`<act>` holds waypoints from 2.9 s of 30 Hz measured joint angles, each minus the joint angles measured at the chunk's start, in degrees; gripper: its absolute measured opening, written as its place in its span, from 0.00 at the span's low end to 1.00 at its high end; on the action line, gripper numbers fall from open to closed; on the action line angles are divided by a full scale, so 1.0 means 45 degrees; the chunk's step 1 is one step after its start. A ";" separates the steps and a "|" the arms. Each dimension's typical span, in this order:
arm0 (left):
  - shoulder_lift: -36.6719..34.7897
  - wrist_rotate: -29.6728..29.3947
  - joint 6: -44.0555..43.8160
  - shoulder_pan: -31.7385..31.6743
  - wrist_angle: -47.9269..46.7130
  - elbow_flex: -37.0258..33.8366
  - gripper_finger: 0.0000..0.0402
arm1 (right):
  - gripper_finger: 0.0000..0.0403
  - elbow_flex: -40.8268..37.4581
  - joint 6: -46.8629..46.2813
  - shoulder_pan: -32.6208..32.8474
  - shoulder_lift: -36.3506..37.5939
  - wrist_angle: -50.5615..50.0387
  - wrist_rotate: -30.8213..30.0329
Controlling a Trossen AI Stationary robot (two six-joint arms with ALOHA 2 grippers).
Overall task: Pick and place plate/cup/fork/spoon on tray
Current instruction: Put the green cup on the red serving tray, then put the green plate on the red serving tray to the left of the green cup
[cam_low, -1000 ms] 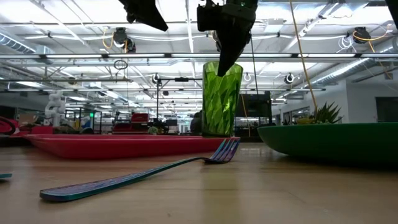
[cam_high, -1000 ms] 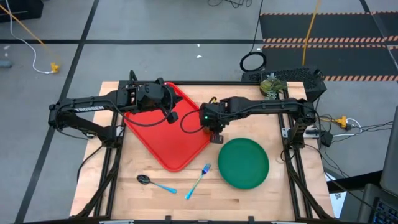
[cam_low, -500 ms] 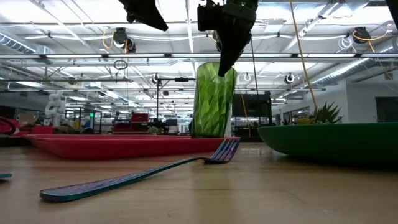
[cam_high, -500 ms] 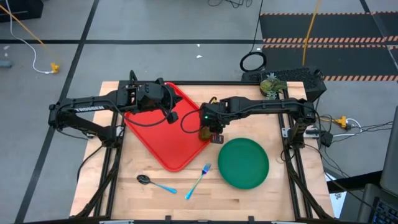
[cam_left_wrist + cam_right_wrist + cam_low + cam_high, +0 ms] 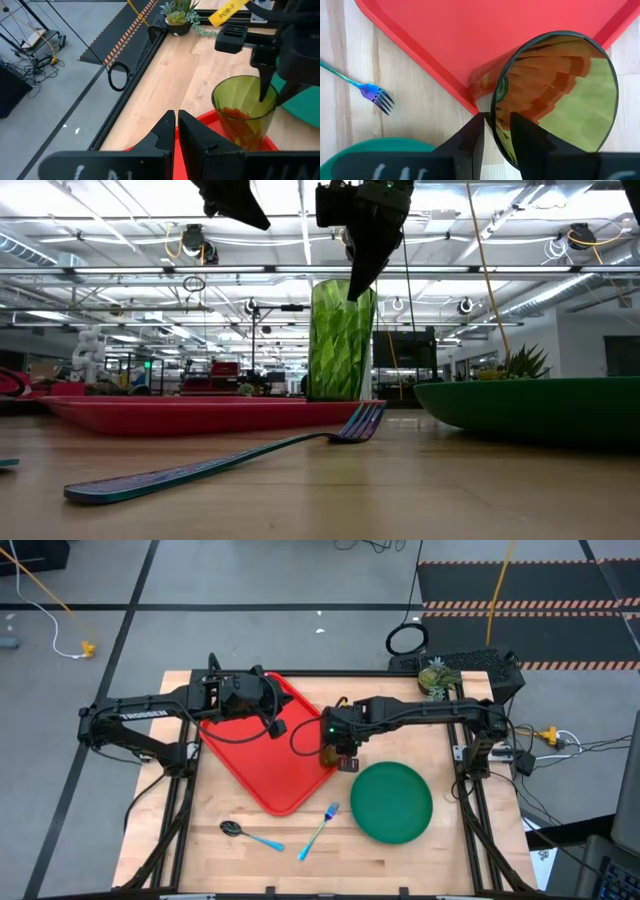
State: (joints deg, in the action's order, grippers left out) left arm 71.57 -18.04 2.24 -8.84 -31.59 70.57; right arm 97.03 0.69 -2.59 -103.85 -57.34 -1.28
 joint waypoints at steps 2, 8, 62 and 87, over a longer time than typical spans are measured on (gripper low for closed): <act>0.0000 0.0000 0.0000 -0.0004 0.0000 0.0000 0.06 | 0.21 0.0000 0.0075 0.0132 0.0005 0.0034 0.0014; 0.0000 0.0019 -0.0009 -0.0004 0.0000 0.0000 0.06 | 0.21 0.0000 0.0356 0.0450 0.0010 0.0030 0.0019; 0.0000 0.0025 0.0112 0.0258 0.0121 0.0000 0.06 | 0.05 0.0005 0.2009 0.0602 0.0012 0.0315 -0.1679; 0.0005 0.0009 -0.0111 0.0611 0.0029 0.0000 0.06 | 0.42 0.0005 -0.0478 0.2596 0.2426 -0.0238 -0.3876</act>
State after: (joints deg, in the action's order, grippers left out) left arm 71.59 -18.00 1.74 -6.09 -31.46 70.57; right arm 97.06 -1.46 9.09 -92.94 -58.41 -18.72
